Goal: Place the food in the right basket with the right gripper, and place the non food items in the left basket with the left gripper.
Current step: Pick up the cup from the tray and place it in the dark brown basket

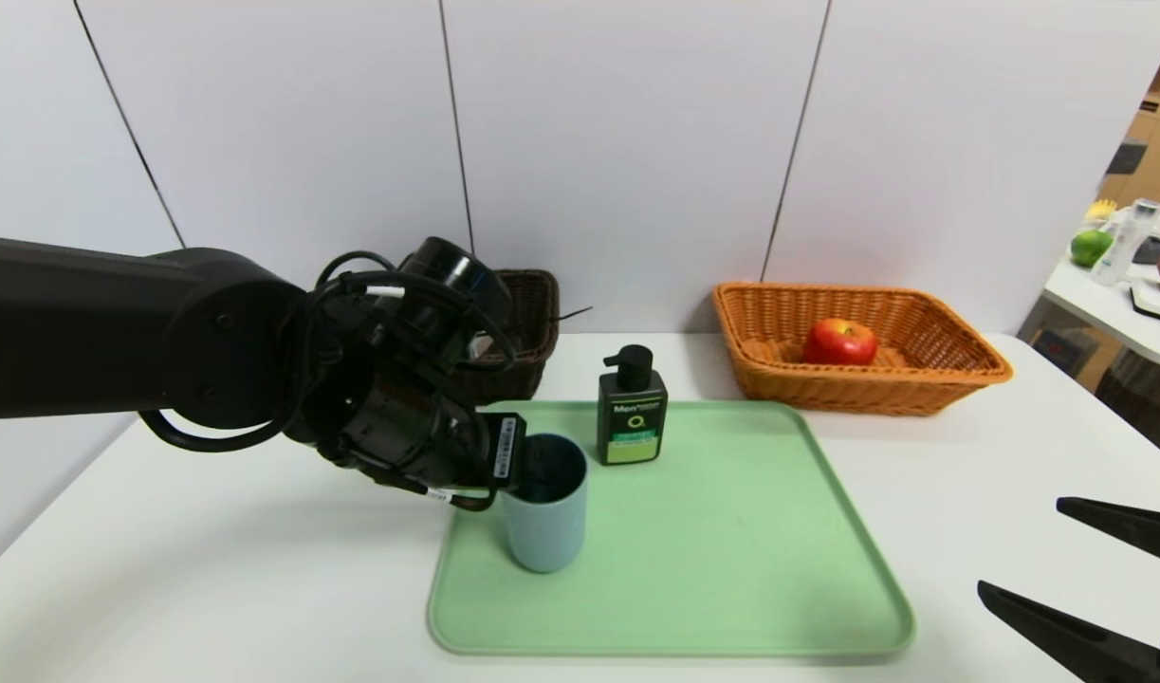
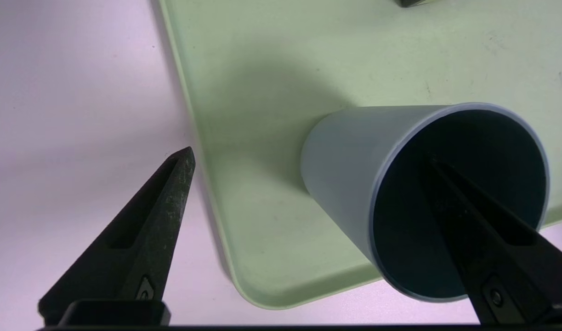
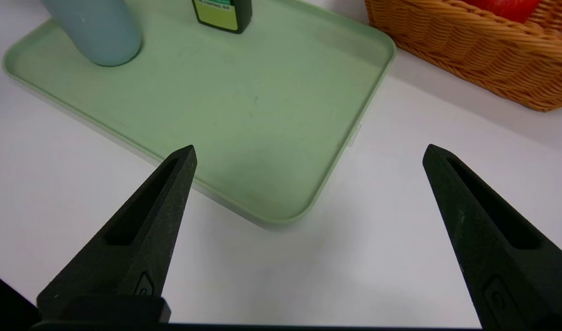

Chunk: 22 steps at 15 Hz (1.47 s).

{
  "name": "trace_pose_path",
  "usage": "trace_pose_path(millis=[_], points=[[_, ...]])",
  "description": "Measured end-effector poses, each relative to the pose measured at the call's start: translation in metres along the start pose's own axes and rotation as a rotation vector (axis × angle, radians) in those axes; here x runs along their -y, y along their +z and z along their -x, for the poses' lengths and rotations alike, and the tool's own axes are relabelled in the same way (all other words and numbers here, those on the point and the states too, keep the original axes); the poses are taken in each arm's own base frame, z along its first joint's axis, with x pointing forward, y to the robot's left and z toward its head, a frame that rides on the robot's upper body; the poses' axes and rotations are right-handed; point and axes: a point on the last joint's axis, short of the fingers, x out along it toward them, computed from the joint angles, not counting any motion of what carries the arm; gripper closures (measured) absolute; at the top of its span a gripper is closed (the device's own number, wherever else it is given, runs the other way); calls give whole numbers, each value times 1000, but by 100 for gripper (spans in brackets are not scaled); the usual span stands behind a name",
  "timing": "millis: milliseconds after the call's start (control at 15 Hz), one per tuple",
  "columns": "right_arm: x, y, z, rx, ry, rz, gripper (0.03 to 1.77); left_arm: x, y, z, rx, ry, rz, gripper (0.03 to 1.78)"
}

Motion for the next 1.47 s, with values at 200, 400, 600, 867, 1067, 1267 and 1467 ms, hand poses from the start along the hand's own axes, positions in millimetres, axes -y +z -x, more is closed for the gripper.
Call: trace_pose_path(millis=[200, 400, 600, 867, 1067, 1267, 1467], points=[[0, -1, -1, -9, 3, 0, 11, 0, 1, -2, 15, -5, 1, 45], [0, -2, -2, -11, 4, 0, 11, 0, 0, -5, 22, -8, 0, 86], [0, -2, -2, -12, 4, 1, 11, 0, -1, -6, 21, -7, 0, 147], [0, 0, -3, -13, 5, 2, 11, 0, -1, -7, 20, -6, 0, 171], [0, 0, -5, -20, 7, 2, 10, -1, -1, -7, 22, -3, 1, 171], [0, 0, -6, -24, 10, 3, 11, 1, 3, -3, 86, -24, 0, 171], [1, 1, -8, -25, 11, 5, 10, 1, 9, 17, 210, -12, -20, 171]])
